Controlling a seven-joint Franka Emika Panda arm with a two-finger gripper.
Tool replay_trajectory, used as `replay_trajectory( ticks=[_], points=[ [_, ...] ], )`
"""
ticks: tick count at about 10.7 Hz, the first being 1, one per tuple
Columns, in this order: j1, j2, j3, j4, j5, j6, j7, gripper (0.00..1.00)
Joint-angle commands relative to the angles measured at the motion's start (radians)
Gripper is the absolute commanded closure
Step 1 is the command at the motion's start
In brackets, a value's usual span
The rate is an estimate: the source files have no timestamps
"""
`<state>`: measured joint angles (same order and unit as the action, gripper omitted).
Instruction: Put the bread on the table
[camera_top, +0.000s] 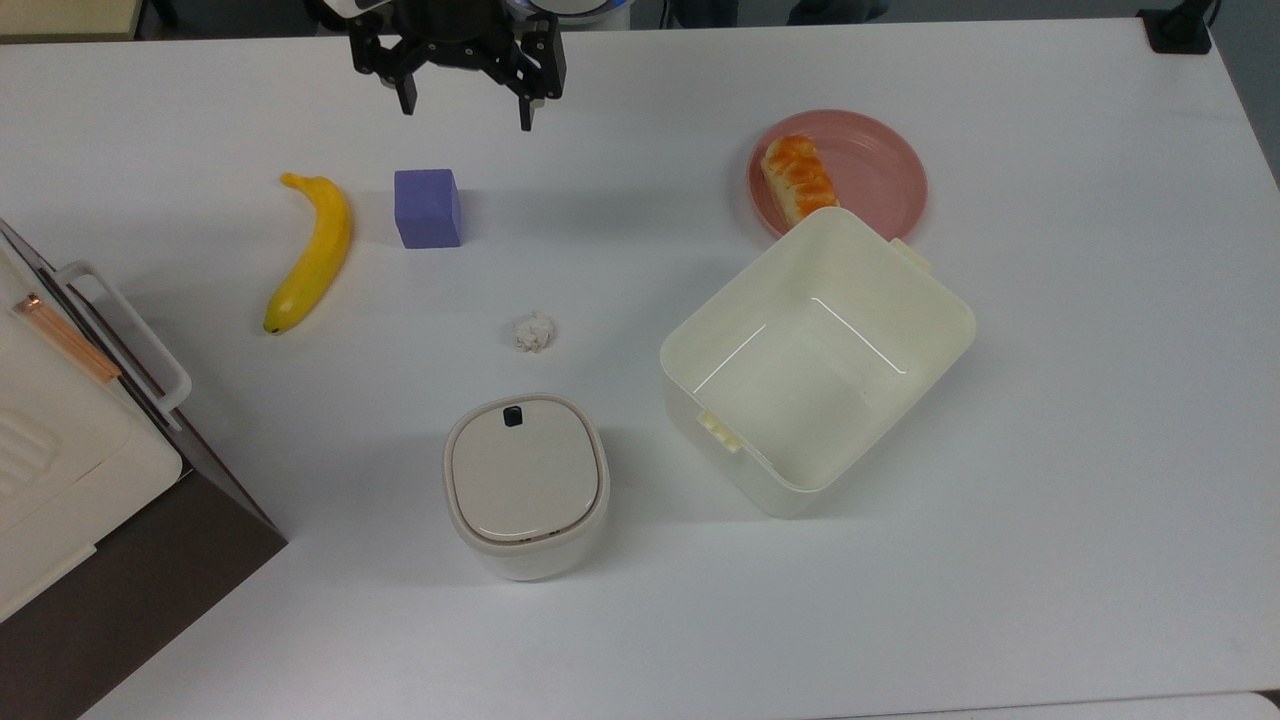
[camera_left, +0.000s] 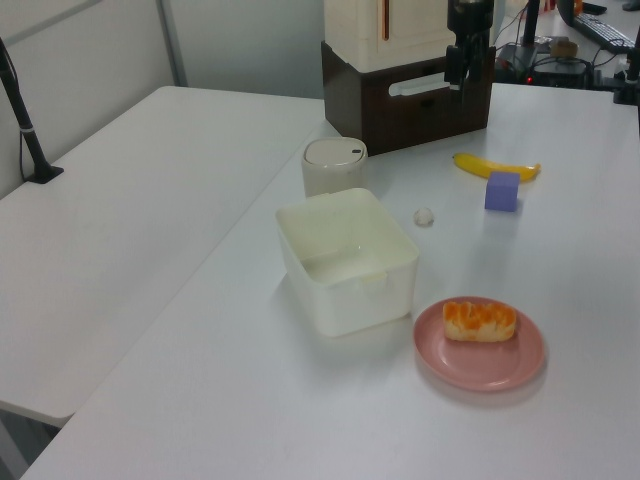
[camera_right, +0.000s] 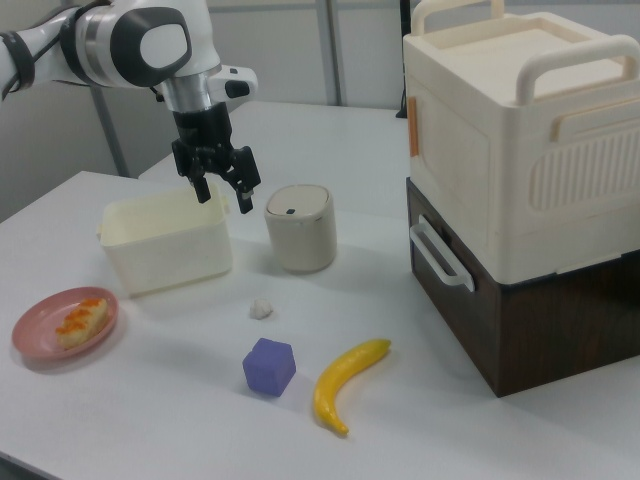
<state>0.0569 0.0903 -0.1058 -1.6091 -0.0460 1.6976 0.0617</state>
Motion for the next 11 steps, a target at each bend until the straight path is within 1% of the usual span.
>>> replay_trajectory(
  ticks=[1, 3, 4, 7, 11],
  points=[
    [0.009, -0.015, -0.023, -0.005, 0.02, -0.018, -0.091, 0.0],
    [0.008, -0.015, -0.026, -0.008, 0.02, -0.016, -0.097, 0.0],
    [0.008, -0.014, -0.037, -0.008, 0.021, -0.016, -0.097, 0.0],
    [0.017, -0.011, -0.035, -0.028, 0.02, -0.015, -0.086, 0.0],
    [0.017, -0.006, -0.028, -0.031, 0.021, -0.016, -0.086, 0.0]
  ],
)
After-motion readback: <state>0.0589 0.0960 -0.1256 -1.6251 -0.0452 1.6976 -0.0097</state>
